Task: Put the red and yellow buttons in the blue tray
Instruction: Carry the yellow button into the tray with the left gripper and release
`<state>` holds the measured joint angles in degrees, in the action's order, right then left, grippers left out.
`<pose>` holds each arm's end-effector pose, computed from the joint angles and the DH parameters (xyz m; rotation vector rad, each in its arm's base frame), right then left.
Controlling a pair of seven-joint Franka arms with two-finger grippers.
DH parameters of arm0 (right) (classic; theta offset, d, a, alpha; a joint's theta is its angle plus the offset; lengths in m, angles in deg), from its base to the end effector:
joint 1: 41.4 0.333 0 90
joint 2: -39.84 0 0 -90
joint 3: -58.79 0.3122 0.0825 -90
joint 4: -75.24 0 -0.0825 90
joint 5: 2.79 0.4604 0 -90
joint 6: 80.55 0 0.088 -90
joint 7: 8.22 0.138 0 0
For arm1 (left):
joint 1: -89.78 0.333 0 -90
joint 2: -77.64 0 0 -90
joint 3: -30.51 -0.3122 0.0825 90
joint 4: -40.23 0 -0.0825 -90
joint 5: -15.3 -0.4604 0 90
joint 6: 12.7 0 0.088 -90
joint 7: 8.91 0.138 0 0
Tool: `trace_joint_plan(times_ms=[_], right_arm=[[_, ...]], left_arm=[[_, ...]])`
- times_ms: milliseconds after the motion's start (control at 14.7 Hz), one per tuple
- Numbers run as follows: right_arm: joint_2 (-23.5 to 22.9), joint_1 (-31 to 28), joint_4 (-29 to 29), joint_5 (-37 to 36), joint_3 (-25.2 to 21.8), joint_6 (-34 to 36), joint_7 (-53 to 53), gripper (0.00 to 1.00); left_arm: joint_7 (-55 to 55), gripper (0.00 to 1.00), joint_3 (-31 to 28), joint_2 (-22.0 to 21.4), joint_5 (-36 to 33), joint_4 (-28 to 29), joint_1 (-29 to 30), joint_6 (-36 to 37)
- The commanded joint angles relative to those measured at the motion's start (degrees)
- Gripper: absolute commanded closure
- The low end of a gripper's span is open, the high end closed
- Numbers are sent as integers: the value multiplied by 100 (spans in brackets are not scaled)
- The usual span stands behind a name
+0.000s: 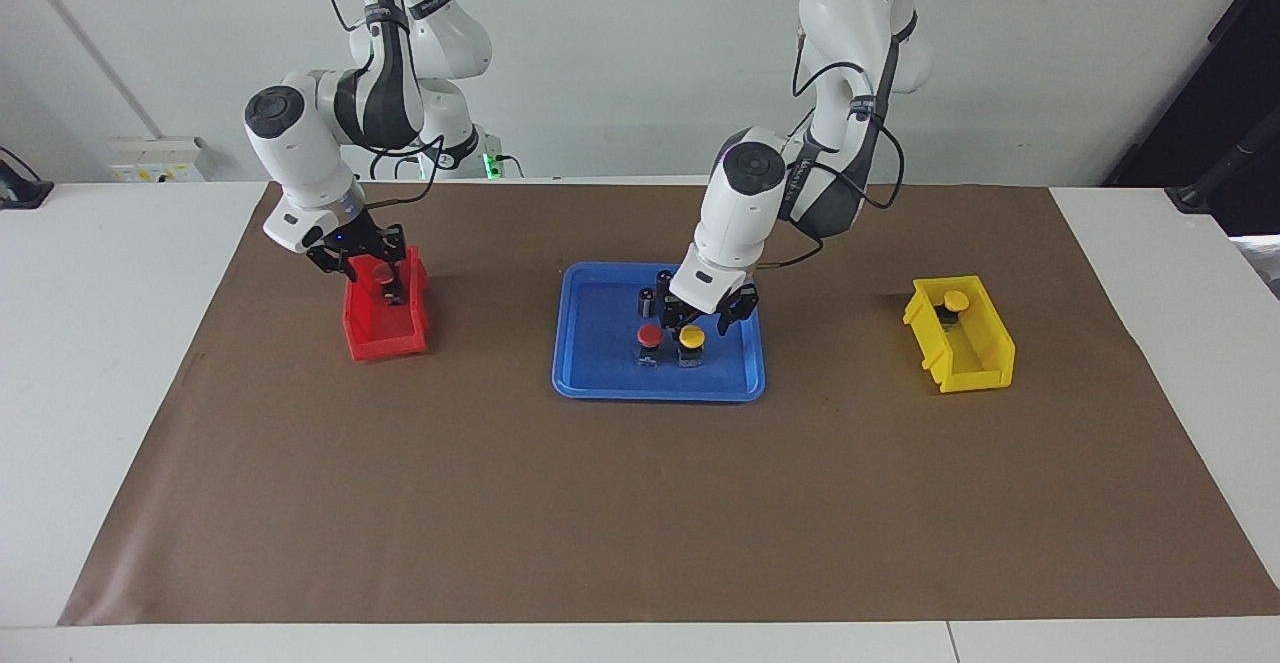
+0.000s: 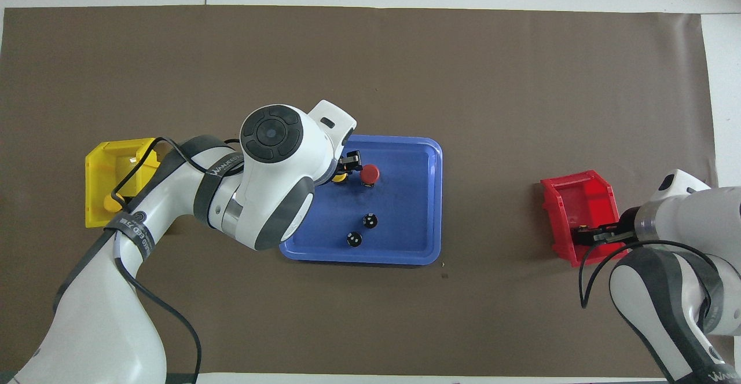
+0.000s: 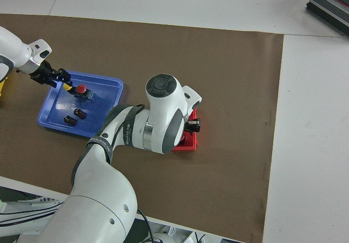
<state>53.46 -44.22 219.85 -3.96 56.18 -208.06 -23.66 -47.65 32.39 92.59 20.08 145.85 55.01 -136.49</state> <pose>0.4856 -0.0460 0.2729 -3.1201 -0.2961 0.0953 0.5542 -0.4184 0.3177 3.0421 0.1252 -0.0059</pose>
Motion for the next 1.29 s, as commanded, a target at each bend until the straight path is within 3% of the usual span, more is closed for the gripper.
trace_joint_plan(times_ms=[0, 136, 340, 611, 883, 1087, 1223], right_arm=[[36, -25, 121, 82, 59, -187, 32, 31], [71, -25, 261, 82, 59, -310, 23, 31], [88, -26, 314, 82, 59, -345, -12, 33], [79, -17, 358, 82, 59, -442, -12, 37], [80, -25, 376, 82, 59, -442, -30, 52], [62, -25, 350, 74, 59, -442, -21, 71], [-17, -34, 105, 74, 59, -329, -108, 73]], left_arm=[[103, 16, -74, -562, 58, -50, 371, 818], [750, 4, -109, -862, -21, -68, 793, 1399], [1779, 0, -127, -1283, -258, -85, 1689, 1770], [3423, 0, -127, -1180, -285, -1120, 2859, 2788], [3970, 0, -144, -1021, -250, -1597, 3169, 3177], [4032, 0, -144, -1012, -259, -1667, 3238, 3317], [4146, 0, -144, -1030, -250, -1667, 3283, 3274]])
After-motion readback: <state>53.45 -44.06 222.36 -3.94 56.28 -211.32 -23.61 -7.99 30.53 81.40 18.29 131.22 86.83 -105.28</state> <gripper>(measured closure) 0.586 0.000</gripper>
